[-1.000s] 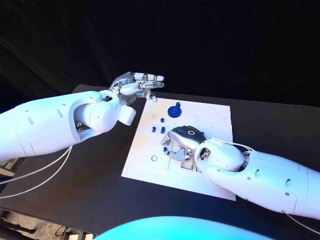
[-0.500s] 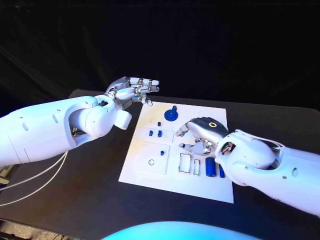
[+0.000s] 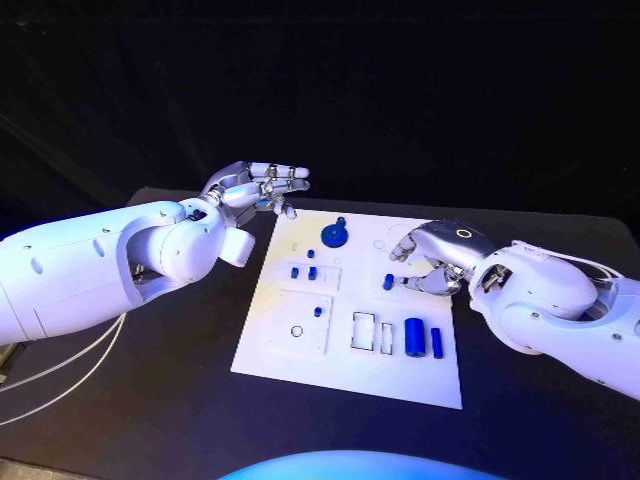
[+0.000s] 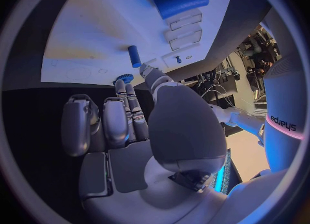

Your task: Assemble the parts on the task board

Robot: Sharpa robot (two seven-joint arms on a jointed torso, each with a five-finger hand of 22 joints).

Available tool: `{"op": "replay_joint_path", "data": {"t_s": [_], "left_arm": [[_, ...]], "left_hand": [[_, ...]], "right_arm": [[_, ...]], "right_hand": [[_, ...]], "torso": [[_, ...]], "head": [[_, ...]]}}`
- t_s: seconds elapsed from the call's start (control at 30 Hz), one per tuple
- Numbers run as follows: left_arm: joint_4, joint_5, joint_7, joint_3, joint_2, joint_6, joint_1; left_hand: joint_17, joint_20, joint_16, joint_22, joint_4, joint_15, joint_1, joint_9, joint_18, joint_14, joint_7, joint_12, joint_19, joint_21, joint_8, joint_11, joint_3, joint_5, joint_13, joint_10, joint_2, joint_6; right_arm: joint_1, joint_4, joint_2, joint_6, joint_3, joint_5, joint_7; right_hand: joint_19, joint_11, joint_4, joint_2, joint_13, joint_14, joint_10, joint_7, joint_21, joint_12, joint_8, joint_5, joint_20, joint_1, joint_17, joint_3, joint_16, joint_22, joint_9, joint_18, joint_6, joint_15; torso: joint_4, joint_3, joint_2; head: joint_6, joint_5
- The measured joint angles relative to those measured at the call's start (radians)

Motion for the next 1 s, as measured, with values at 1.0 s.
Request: {"op": "replay_joint_path", "data": {"t_s": [1.0], "left_arm": [[0.000,0.014,-0.013,0.000,-0.006,0.006,0.000]], "left_hand": [[-0.001,0.000,0.000,-0.004,0.000,0.000,-0.004,0.000,0.000,0.000,0.000,0.000,0.007,-0.006,0.001,0.000,0.000,0.000,-0.001,0.000,0.004,0.000]], "right_arm": [[-0.030,-0.091,0.088,0.062,-0.008,-0.013,0.000]], "right_hand": [[0.004,-0.029,-0.004,0.082,0.003,0.001,0.110,-0.009,0.082,0.035,0.019,-0.008,-0.018,0.068,0.014,0.065,0.017,0.001,0.012,0.000,0.071,-0.013]], "torso": [[0.0012,-0.0016,0.000]], "head": [[-0.009,0.002]]}}
